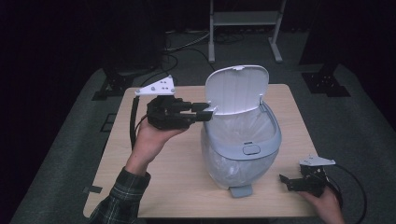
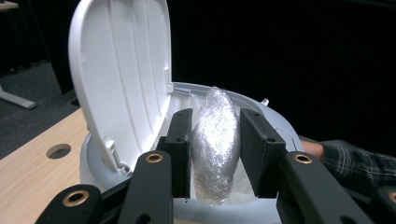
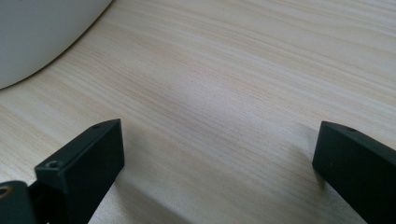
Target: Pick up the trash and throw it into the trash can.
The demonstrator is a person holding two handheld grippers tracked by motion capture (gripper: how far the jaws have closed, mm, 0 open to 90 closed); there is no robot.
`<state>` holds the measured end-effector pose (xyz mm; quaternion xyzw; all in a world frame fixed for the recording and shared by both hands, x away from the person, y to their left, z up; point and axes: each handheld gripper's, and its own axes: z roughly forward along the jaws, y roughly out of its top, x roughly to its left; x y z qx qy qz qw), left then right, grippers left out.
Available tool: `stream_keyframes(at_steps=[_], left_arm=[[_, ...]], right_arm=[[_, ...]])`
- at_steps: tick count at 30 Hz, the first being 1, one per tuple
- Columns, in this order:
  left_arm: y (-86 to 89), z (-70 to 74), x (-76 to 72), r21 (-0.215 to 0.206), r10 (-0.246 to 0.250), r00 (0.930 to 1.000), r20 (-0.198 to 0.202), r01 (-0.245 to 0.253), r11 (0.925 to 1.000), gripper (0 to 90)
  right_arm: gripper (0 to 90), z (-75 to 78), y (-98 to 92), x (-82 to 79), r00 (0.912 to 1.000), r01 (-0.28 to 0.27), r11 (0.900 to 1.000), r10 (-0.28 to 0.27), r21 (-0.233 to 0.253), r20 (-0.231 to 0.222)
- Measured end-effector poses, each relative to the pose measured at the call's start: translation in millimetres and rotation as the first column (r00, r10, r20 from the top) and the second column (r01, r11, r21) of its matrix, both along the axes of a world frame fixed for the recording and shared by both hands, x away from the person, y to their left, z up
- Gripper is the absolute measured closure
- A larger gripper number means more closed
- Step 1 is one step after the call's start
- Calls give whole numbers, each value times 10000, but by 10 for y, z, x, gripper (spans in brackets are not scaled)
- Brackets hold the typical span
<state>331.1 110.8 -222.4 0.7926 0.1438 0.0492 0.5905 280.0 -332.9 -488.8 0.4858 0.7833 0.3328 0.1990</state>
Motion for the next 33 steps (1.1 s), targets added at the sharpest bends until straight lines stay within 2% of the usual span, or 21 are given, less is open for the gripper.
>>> stream_keyframes(at_steps=[17, 33], left_arm=[[-375, 56, 114, 12, -558, 9984, 109, 558, 9984, 655], [-695, 19, 238, 21, -886, 9960, -67, 887, 9961, 654]], right_arm=[[11, 0, 0, 0, 10000, 7, 10000, -7, 6, -5], [11, 0, 0, 0, 10000, 1, 10000, -1, 1, 0]])
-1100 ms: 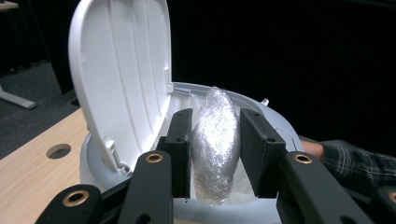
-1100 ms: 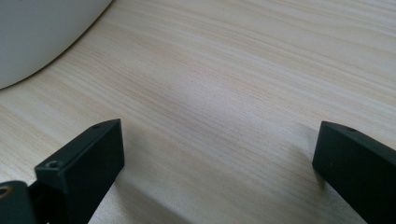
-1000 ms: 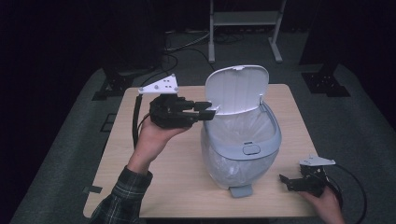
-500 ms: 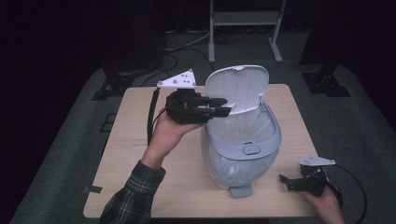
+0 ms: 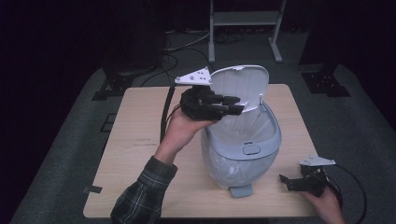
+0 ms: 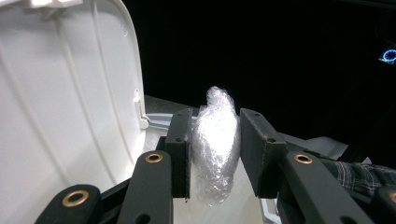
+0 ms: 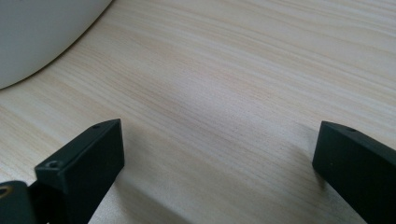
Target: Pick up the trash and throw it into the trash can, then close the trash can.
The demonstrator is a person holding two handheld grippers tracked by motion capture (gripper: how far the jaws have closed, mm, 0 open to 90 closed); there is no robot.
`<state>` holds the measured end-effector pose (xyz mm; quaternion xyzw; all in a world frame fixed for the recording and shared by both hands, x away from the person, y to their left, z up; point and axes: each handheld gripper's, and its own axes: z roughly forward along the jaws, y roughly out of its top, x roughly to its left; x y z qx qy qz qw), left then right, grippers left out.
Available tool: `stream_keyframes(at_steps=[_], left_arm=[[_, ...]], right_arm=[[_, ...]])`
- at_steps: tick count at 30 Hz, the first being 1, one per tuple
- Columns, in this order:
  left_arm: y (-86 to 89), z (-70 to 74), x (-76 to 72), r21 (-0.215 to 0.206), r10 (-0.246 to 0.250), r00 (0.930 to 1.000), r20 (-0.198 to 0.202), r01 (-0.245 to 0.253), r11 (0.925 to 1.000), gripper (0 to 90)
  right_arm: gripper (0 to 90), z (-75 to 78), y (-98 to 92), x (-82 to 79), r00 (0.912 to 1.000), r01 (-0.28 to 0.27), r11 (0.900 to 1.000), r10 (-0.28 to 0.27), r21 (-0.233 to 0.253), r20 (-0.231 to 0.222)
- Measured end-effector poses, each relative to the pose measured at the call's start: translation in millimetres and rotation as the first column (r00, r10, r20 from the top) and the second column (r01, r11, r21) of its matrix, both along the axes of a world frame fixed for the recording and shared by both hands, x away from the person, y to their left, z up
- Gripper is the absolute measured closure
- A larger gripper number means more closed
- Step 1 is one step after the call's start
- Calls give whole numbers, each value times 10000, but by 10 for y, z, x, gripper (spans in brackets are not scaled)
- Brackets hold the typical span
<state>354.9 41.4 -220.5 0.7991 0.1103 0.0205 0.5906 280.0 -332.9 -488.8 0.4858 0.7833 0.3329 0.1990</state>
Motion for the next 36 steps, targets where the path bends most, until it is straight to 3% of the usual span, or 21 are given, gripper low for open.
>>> stream_keyframes(at_steps=[10, 20, 36], left_arm=[[-147, -19, 19, -29, -145, 9999, 9, 145, 9999, 652], [-95, 0, 4, -131, 29, 9999, 149, -27, 9999, 596], [404, -31, -5, -224, 488, 9987, 173, -484, 9986, 859]], right_arm=[[11, 0, 0, 0, 10000, 1, 10000, -1, 3, -1], [11, 0, 0, 0, 10000, -1, 10000, 1, 2, 1], [11, 0, 3, -1, 10000, 32, 10000, -32, 5, -1]])
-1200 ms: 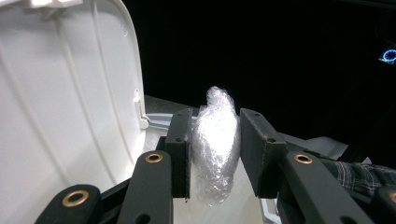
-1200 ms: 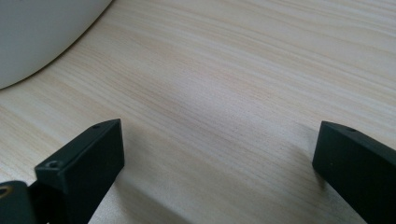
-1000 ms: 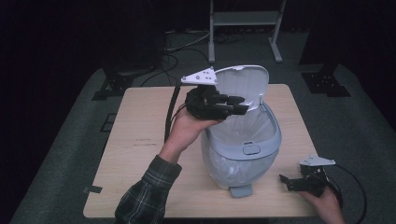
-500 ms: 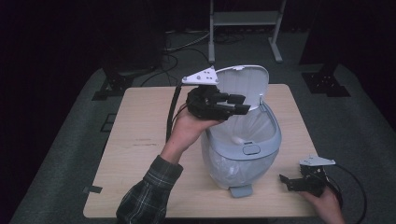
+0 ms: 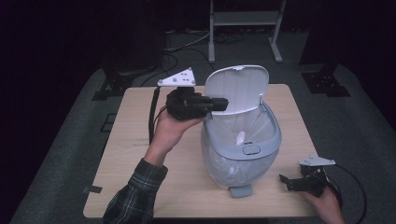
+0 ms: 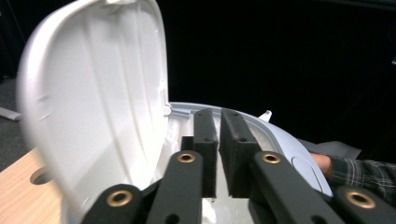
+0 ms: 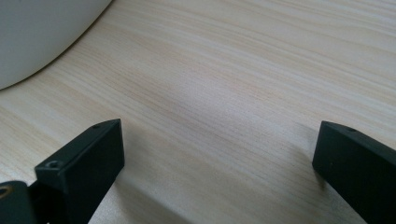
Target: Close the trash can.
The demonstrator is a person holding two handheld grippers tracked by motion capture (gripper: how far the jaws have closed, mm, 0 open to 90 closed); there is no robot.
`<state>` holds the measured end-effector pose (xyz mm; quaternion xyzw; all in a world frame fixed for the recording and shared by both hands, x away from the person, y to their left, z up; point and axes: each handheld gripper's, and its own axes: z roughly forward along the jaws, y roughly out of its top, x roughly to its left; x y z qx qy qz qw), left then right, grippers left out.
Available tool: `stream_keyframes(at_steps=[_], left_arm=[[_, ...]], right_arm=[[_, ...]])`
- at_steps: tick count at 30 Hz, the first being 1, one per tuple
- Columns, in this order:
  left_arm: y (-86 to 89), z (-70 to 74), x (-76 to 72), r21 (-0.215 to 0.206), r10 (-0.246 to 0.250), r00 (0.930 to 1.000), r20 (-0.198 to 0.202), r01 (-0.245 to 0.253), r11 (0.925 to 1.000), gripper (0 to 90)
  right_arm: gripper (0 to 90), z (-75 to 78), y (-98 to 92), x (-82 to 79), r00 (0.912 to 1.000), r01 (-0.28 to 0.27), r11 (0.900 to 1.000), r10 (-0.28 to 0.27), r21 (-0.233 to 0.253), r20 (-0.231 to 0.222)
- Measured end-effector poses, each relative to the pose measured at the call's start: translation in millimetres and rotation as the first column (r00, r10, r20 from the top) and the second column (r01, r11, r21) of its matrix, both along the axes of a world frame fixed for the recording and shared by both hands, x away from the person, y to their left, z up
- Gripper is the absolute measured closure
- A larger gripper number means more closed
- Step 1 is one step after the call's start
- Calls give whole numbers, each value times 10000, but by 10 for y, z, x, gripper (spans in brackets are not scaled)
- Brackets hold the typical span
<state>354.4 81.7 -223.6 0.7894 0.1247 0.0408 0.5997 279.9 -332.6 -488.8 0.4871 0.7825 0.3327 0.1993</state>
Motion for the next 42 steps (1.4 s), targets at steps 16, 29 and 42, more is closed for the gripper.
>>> stream_keyframes(at_steps=[16, 29, 42], left_arm=[[476, -16, 154, 249, 1336, 9905, 325, -1345, 9906, 900], [443, -52, 496, 11, 1769, 9836, 352, -1771, 9842, 899], [282, 19, 591, -466, 1263, 9915, 323, -1247, 9911, 900]], right_arm=[[11, 0, 0, 0, 10000, 3, 10000, -3, 4, -3], [11, 0, -1, 0, 10000, -10, 10000, 10, -6, 1], [11, 0, 0, 0, 10000, 2, 10000, -2, -2, 1]])
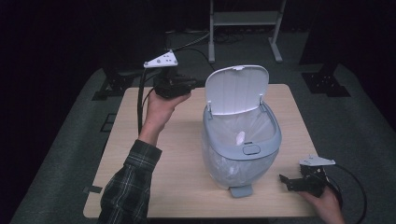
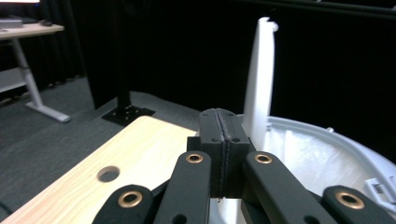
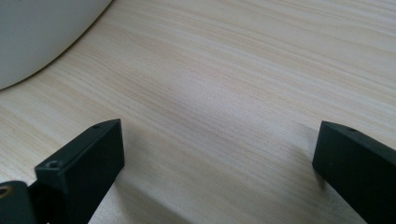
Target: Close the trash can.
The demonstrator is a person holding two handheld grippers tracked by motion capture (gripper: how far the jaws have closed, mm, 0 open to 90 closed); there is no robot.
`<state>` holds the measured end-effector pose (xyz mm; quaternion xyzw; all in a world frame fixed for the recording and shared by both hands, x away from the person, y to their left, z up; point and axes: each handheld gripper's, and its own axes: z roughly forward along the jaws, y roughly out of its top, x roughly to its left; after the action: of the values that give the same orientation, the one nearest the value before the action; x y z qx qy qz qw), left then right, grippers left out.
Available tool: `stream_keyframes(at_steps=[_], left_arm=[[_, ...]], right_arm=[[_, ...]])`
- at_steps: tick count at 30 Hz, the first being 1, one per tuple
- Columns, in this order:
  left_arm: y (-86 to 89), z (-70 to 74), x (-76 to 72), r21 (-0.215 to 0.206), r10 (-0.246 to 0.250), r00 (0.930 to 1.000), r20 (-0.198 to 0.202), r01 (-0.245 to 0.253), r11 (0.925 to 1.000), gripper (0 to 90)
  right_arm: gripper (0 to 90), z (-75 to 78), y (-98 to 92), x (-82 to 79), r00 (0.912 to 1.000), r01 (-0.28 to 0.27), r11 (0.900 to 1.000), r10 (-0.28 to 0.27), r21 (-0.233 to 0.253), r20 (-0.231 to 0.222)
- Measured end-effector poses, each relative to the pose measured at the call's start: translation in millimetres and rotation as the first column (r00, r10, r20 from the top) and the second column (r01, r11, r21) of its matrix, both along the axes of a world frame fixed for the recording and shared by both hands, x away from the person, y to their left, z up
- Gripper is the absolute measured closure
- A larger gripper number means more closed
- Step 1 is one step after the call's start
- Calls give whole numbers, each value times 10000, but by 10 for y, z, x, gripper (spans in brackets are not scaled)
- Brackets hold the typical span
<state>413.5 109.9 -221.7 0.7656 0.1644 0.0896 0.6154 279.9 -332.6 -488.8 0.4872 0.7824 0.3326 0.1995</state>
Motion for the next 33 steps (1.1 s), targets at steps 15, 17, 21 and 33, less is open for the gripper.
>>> stream_keyframes(at_steps=[15, 17, 21, 33], left_arm=[[-22, 42, -160, 23, -1035, 9946, 76, 1034, 9946, 899], [-31, 39, -194, 54, -1215, 9926, 58, 1215, 9926, 899], [-76, 25, -276, 281, -1624, 9867, 53, 1621, 9864, 898], [-258, -73, -461, 614, -2507, 9680, -131, 2510, 9660, 898]], right_arm=[[11, 0, 0, 0, 10000, 4, 10000, -4, 2, -6], [11, 0, -1, 0, 10000, -3, 10000, 3, -3, 1], [11, -1, -1, 1, 10000, -16, 10000, 16, -8, 19], [11, -1, -1, 1, 10000, -17, 10000, 17, -10, 19]])
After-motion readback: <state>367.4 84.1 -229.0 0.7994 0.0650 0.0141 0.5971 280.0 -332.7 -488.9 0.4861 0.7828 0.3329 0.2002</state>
